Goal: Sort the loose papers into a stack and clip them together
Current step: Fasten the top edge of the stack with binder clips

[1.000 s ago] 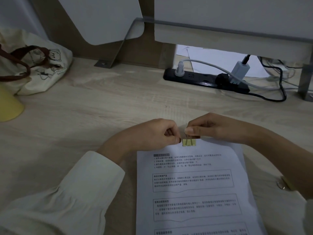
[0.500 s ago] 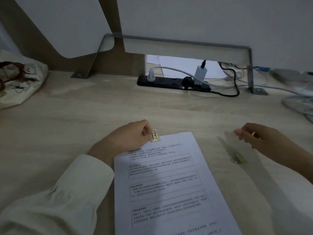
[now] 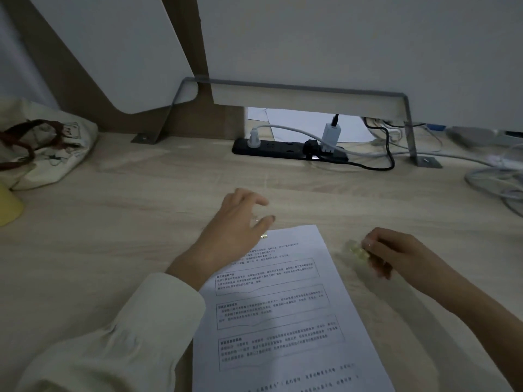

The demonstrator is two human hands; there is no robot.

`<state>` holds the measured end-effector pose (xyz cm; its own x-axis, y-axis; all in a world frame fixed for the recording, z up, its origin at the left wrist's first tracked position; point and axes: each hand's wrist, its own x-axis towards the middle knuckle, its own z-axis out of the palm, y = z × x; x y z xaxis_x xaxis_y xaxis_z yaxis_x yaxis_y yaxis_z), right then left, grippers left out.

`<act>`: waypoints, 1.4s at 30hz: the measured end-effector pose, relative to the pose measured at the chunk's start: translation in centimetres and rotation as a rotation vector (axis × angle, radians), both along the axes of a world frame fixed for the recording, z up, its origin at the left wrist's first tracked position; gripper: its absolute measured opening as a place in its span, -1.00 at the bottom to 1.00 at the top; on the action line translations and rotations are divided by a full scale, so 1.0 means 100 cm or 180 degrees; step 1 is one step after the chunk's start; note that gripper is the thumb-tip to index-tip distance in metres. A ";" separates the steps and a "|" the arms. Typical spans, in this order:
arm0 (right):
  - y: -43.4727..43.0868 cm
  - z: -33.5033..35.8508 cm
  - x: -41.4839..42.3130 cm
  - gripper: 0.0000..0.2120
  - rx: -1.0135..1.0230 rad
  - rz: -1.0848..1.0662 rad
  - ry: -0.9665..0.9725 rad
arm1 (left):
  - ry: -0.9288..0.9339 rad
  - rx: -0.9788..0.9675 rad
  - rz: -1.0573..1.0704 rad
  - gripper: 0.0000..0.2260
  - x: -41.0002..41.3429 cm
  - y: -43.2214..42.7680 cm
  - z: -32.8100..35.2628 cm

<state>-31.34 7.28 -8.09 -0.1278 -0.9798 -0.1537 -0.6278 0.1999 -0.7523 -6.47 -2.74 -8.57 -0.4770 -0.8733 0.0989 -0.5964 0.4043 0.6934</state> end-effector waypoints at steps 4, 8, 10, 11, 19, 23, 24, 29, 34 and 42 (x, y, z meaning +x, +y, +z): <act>-0.017 0.012 0.034 -0.74 -0.0003 0.0282 -0.0877 | 0.0480 0.1247 -0.0740 -0.81 -0.024 0.015 0.014; -0.029 0.013 0.051 -0.72 -0.0057 0.0430 -0.1066 | 0.0701 0.1382 -0.1019 -0.85 -0.031 0.016 0.013; -0.033 0.012 0.053 -0.66 -0.0027 0.0414 -0.1114 | 0.0768 0.1324 -0.1000 -0.86 -0.029 0.013 0.012; -0.035 0.012 0.052 -0.59 0.0010 0.0418 -0.1161 | 0.0773 0.1304 -0.0995 -0.86 -0.029 0.012 0.012; -0.053 0.010 0.043 -0.58 -0.0245 0.0464 -0.1301 | 0.0719 0.1195 -0.0700 -0.84 -0.038 0.001 0.009; -0.071 0.007 0.029 -0.61 -0.0581 0.0301 -0.0742 | -0.0947 -0.0404 -0.0405 -0.70 -0.039 -0.014 -0.004; -0.076 0.006 0.027 -0.65 -0.0664 0.0316 -0.0447 | -0.1280 -0.0442 -0.0473 -0.63 -0.040 -0.017 -0.009; -0.090 -0.004 0.025 -0.79 -0.0953 0.0617 0.0442 | -0.1757 -0.0144 -0.0560 -0.51 -0.049 -0.026 -0.020; -0.098 -0.010 0.030 -0.84 -0.1163 0.1045 0.0780 | -0.1648 0.0405 -0.0667 -0.58 -0.051 -0.030 -0.014; -0.104 -0.007 0.027 -0.60 -0.1349 0.1650 0.1063 | -0.0432 0.1131 -0.0529 -0.82 -0.044 -0.030 -0.012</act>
